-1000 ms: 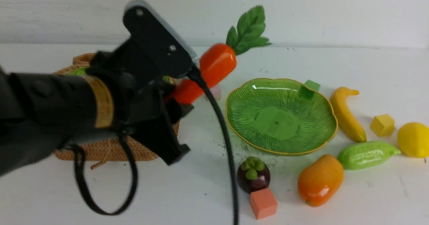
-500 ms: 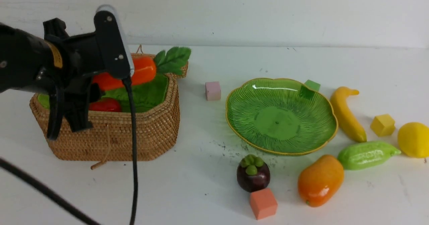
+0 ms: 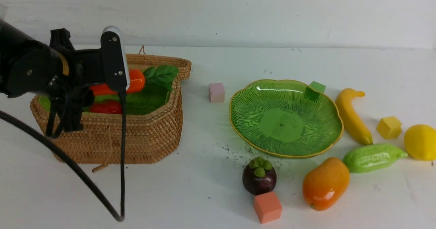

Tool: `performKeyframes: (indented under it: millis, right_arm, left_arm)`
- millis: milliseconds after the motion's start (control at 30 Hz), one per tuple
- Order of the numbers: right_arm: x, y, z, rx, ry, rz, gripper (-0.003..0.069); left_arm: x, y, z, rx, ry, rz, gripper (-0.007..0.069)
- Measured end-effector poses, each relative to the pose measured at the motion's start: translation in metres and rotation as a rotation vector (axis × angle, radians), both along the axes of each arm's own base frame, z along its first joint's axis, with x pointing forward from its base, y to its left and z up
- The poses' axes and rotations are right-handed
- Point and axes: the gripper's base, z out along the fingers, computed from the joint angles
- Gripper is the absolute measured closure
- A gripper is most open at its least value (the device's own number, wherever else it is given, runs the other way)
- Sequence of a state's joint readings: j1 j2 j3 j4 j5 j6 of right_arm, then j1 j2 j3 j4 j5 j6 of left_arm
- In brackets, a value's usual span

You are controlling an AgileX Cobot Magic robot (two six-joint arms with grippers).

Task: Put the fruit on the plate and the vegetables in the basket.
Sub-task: Use the left arm to grab a carrot and put it into the left basket, then grab a mangosteen with your left arm and put it on the plate on the right

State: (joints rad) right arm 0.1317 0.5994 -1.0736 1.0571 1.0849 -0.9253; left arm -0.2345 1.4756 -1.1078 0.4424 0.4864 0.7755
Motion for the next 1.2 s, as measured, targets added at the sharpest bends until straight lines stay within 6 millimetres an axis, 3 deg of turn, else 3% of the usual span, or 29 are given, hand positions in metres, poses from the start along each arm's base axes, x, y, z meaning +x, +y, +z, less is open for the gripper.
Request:
performKeyframes:
  millis: [367,567,767,833,967,1033,1133,1200]
  right_arm:
    - [-0.001,0.0,0.0,0.002,0.006,0.002,0.0434]
    - [0.0,0.0,-0.001,-0.009,0.005,-0.004,0.0428]
    - [0.001,-0.001,-0.002,-0.017,0.022,-0.02,0.0426]
    - [0.002,-0.002,-0.003,-0.016,0.041,-0.033,0.0426]
    - [0.004,-0.004,-0.005,0.0,0.112,-0.071,0.0426]
    - [0.006,-0.006,-0.008,0.019,0.194,-0.12,0.0426]
    - [0.008,-0.01,-0.013,0.026,0.299,-0.19,0.0426]
    - [0.009,-0.012,-0.017,0.011,0.346,-0.225,0.0426]
  left_arm:
    - [0.001,0.001,0.001,-0.056,-0.015,0.063,0.0228]
    - [0.0,0.001,0.002,-0.061,-0.018,0.064,0.0217]
    - [-0.016,-0.008,0.022,-0.248,-0.05,0.132,0.0221]
    - [-0.027,-0.019,0.032,-0.385,-0.055,0.159,0.0243]
    - [-0.055,-0.046,0.051,-0.72,0.009,0.231,0.0368]
    - [-0.078,-0.066,0.058,-0.932,0.136,0.295,0.0517]
    - [-0.1,-0.091,0.053,-1.048,0.348,0.379,0.0638]
    - [-0.108,-0.104,0.045,-1.031,0.441,0.399,0.0638]
